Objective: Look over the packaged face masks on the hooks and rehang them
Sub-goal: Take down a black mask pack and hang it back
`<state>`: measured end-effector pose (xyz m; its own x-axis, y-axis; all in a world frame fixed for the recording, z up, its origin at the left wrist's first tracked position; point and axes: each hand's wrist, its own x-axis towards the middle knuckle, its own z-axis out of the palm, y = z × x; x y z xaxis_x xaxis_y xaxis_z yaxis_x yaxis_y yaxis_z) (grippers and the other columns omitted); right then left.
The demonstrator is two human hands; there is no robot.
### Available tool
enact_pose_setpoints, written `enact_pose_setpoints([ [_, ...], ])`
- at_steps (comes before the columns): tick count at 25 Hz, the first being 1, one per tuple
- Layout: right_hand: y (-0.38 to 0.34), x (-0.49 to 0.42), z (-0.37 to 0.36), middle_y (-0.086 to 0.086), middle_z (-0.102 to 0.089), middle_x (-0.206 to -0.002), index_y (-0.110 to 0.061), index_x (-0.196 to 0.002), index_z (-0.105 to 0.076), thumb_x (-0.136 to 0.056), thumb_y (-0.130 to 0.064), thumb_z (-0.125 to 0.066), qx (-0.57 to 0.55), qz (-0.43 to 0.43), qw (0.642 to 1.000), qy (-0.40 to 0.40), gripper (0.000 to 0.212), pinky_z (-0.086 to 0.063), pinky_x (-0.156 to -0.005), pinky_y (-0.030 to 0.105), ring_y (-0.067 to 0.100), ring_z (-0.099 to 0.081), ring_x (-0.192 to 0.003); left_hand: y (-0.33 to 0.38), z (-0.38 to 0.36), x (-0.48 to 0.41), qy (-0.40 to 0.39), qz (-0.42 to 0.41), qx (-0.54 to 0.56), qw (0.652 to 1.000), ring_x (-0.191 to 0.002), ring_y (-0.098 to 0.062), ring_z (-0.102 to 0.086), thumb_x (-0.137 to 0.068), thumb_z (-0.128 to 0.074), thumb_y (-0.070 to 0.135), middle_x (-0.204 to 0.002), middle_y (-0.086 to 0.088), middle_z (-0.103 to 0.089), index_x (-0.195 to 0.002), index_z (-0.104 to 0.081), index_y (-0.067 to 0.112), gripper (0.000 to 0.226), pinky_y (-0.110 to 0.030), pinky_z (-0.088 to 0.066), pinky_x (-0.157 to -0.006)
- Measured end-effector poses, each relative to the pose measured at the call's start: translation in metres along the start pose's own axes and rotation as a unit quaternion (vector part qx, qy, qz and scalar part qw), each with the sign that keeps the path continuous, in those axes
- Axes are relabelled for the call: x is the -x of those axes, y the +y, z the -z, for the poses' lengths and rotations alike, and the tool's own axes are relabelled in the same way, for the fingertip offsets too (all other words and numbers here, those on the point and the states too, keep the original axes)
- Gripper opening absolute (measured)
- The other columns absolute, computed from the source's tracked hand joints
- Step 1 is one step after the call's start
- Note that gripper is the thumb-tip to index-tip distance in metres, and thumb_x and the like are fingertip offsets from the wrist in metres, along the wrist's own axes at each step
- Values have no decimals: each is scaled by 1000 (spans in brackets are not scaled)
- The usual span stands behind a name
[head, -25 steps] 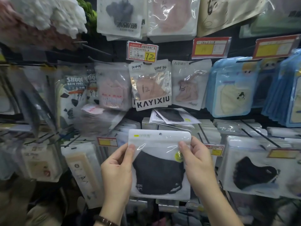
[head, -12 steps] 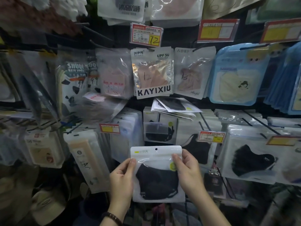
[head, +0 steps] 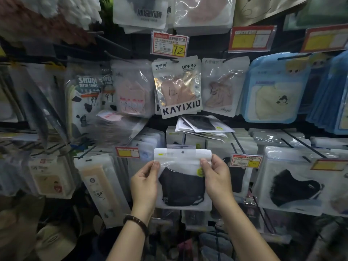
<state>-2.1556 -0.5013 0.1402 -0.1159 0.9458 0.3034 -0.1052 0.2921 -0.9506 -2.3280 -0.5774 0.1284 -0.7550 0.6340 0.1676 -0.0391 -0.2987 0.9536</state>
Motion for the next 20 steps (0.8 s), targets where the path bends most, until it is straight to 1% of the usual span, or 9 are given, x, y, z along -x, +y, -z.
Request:
enact_pose_setpoints([
  [4,-2,-4,0,-1,-84,-103,-21,-110,-78,-111,-16,-58,19,-17,1000,6,21,-62,-97,53,19,-80,-98,-1,-4,-4,1,13,-18,1000,-97,5,-74,-100,-75,23,-93,22,-81,-93,-79,37,16,-22,-54,-90],
  [7,0,-7,0,-3,-84,-102,-22,-110,-78,-110,-17,-59,19,-46,999,13,20,-63,-94,49,18,-80,-97,-3,-7,-7,6,13,-32,999,-99,-1,-74,-100,-75,24,-94,17,-82,-98,-81,33,11,-24,-56,-92],
  [9,0,-13,-3,-3,-84,-99,-22,-108,-78,-109,-17,-59,30,-49,998,24,19,-64,-92,48,19,-80,-95,-1,-10,-9,9,-11,-94,996,-93,1,-72,-102,-73,25,-92,15,-80,-105,-82,25,9,-20,-56,-86],
  [11,0,-19,-5,1,-82,-97,-21,-104,-76,-108,-20,-58,57,-49,996,41,18,-63,-88,49,23,-78,-92,2,-14,-9,20,-30,-169,985,-88,6,-66,-104,-70,26,-96,13,-77,-112,-80,20,14,-10,-48,-74],
  [13,-1,-23,-9,6,-79,-100,-19,-109,-72,-108,-28,-57,74,-53,995,36,18,-63,-89,52,28,-76,-95,2,-18,-8,20,-37,-212,976,-88,5,-66,-104,-69,24,-103,5,-79,-120,-77,19,19,-10,-45,-70],
  [14,-1,-25,-12,7,-78,-105,-19,-116,-71,-108,-35,-56,88,-56,994,33,23,-62,-92,54,29,-74,-99,2,-19,-6,15,-41,-232,972,-89,2,-67,-104,-69,24,-105,5,-78,-124,-76,19,22,-12,-47,-72],
  [16,2,-29,-14,3,-75,-113,-19,-128,-66,-107,-45,-53,106,-67,992,26,36,-60,-97,54,26,-72,-107,2,-18,-2,-1,-41,-263,964,-97,-8,-72,-103,-69,25,-112,5,-77,-136,-70,18,34,-22,-55,-84],
  [18,-3,-31,-15,3,-73,-105,-16,-118,-65,-111,-36,-51,119,-60,991,20,26,-60,-87,44,25,-70,-100,5,-15,2,-21,-39,-289,956,-110,-14,-72,-103,-69,25,-124,1,-76,-146,-64,18,44,-31,-57,-97],
  [20,-10,-30,-13,3,-71,-99,-15,-108,-62,-114,-30,-48,136,-59,989,17,21,-52,-74,36,23,-68,-93,15,-11,6,-38,-54,-319,946,-106,-11,-72,-103,-68,24,-122,2,-77,-141,-68,20,38,-27,-56,-96],
])
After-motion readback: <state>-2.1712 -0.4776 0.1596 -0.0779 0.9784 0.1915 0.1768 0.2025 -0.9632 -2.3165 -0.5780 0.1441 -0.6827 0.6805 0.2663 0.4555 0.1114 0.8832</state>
